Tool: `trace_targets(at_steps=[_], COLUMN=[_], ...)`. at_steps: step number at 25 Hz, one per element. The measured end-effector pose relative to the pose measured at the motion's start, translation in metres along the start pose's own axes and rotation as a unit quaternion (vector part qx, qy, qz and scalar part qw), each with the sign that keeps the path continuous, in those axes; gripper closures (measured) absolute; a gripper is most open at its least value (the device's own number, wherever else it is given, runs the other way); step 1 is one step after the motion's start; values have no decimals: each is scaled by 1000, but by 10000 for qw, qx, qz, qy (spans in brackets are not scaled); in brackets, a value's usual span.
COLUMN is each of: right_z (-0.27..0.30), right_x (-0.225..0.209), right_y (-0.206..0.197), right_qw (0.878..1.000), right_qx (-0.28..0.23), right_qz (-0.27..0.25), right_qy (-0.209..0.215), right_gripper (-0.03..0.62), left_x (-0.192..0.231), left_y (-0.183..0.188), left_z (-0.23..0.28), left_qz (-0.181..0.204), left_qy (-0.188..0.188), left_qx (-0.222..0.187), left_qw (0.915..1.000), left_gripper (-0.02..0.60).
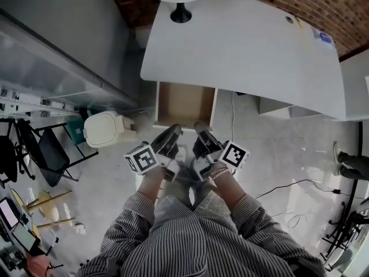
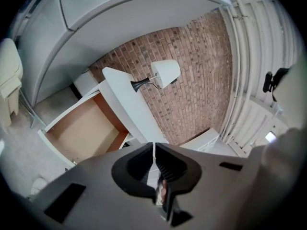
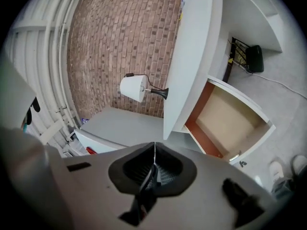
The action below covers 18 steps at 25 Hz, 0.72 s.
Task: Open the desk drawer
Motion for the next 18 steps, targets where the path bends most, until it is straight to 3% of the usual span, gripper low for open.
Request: trace_targets(at_steps=[6,13,18], right_z=[3,2,-2], right_x=[40,73,84], right_y=[24,30,33], right_qw=[9989,9859,9758], right_qx=[-21,180,277], right_qz=[-338,-1648,-2164], right_qy=[319,220,161], right_gripper=[574,576,576], left_x=[-38,-74,-90], left_y=[8,22,22], left_z=[16,18,18], left_qz=[795,1422,1795], left_qy=[-234,-549,-573], left_qx=[365,356,409], left_qw=[9959,9877,9812], left_gripper=[557,557,557])
Point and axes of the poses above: the fingertips, and each gripper's own axes: z forward along the fingers, x to its left, y out of its top, the point moved 1 cm from there along -z, backward along the fingers, and after that the axes turned 13 degrees about -x, right-handed, at the moved point
